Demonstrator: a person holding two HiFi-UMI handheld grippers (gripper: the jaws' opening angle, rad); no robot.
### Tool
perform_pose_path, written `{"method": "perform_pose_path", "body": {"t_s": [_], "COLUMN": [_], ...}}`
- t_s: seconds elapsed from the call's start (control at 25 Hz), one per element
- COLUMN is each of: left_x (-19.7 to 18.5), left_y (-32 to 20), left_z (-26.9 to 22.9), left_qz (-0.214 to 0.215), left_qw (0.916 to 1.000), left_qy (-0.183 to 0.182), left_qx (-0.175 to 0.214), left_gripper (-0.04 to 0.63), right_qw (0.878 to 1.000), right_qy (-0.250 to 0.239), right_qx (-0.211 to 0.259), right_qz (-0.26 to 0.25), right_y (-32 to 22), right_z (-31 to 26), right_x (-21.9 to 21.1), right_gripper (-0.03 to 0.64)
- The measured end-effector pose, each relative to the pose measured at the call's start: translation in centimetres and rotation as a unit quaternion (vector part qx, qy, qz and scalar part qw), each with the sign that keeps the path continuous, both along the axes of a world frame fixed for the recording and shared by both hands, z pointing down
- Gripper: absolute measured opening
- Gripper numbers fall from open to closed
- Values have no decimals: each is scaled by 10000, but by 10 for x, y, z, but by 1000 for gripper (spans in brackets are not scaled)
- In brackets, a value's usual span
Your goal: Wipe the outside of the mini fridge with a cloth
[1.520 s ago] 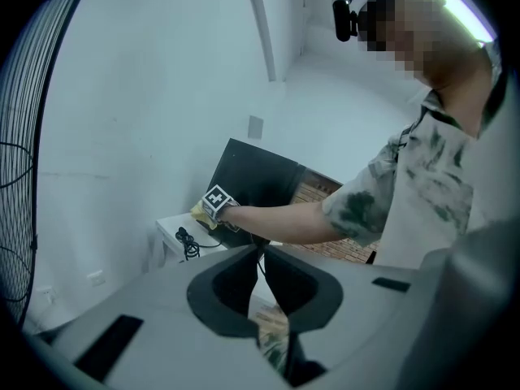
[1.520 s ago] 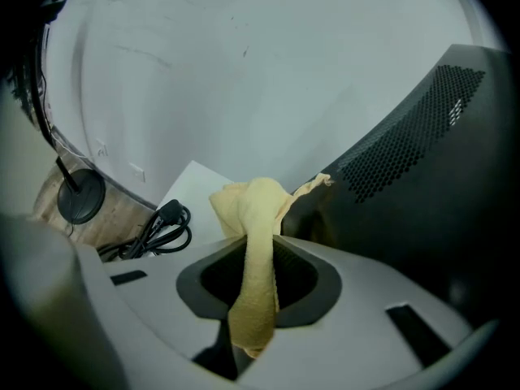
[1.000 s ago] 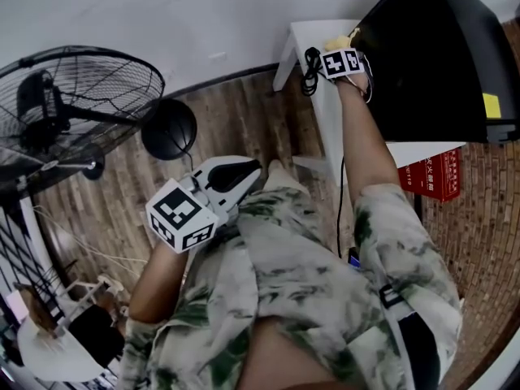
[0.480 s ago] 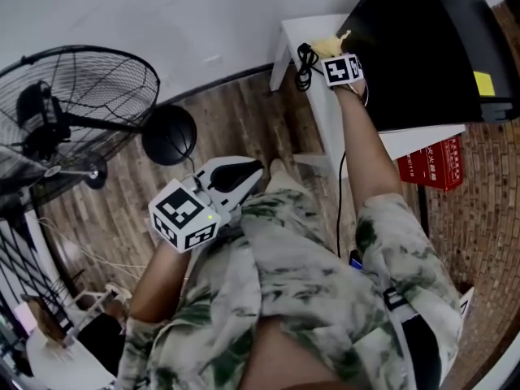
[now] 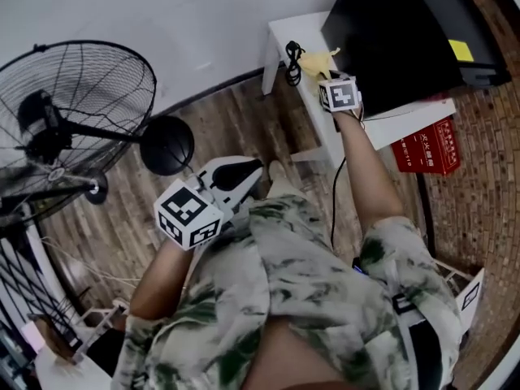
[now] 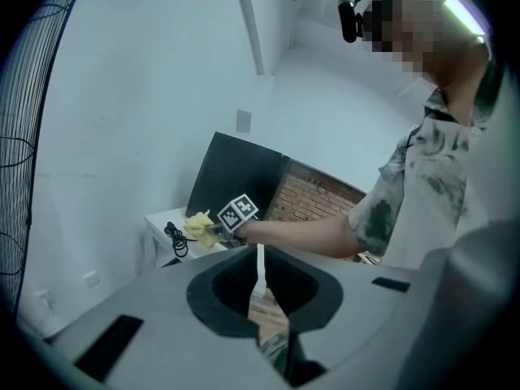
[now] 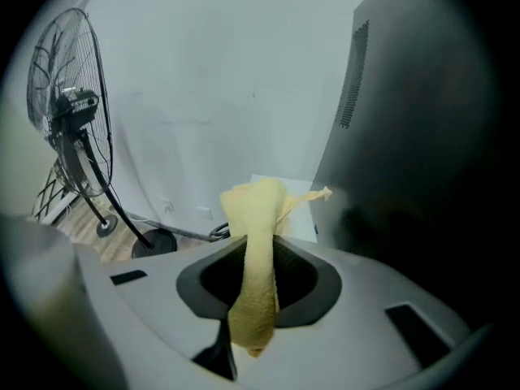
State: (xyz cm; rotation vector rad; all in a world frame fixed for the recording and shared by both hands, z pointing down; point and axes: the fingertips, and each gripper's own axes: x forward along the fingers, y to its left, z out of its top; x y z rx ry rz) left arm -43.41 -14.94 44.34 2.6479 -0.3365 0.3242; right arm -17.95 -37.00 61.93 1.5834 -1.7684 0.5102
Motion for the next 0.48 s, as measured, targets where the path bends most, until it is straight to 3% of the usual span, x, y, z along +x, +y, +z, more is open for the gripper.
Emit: {"method": "perform_pose_path", "body": {"t_s": [0.48], "left_x": [-4], "left_y": [38], "left_z": [3], "left_qz": [591], "left_qw": [9980], "left_qy": [-57], "left_qx": [236], "left_gripper": [44], "right_qw": [9917], "right_qy": [-1266], "right_qx": [232], "right_qz": [-74], "right_y": [151], "right_z": [-27], "right_x": [-56], "right_gripper": [91]}}
